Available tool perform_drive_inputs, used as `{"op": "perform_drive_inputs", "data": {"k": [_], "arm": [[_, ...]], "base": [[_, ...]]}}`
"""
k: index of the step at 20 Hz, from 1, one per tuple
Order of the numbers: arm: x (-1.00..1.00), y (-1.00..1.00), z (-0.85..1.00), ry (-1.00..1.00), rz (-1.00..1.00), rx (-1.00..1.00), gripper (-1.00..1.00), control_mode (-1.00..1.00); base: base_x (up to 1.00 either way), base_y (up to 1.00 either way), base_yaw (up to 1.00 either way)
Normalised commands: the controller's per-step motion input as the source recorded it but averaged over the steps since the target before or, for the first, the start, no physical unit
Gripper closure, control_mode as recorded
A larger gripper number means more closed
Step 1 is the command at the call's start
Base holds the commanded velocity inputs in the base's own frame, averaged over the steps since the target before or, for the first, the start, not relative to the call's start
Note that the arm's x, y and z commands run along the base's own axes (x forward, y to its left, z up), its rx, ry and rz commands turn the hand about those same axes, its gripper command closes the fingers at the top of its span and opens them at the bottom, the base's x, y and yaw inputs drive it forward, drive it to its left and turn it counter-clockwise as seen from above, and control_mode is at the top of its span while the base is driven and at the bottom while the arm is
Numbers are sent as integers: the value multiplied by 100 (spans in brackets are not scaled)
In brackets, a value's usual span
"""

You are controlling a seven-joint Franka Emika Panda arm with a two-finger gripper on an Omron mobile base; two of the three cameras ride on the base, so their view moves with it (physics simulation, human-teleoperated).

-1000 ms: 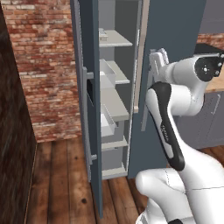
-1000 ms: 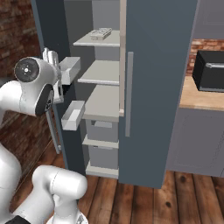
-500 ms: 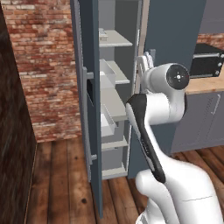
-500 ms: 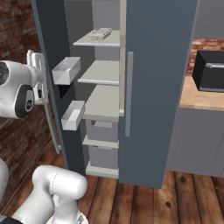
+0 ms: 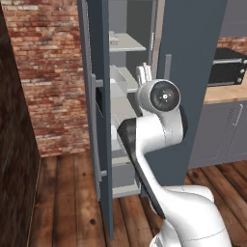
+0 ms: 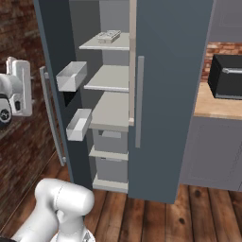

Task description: The ice cube tray has been filled with water. Take the tray and place it in the freezer to make ice. Close the freezer door after placing the tray.

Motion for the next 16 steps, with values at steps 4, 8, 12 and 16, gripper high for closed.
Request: {"op": "perform_drive_inputs", "data": {"k": [4,8,12,16], "arm": [[-29,54,0,4,0,-4,-100,-100],[-23,67,-14,7,0,-12,-100,-100],[-1,54,-28,0,0,-13,-100,-100],[3,44,-28,7,0,-10,-100,-100]], "base": [[0,0,0],[0,0,0],[0,0,0],[0,0,0]]}}
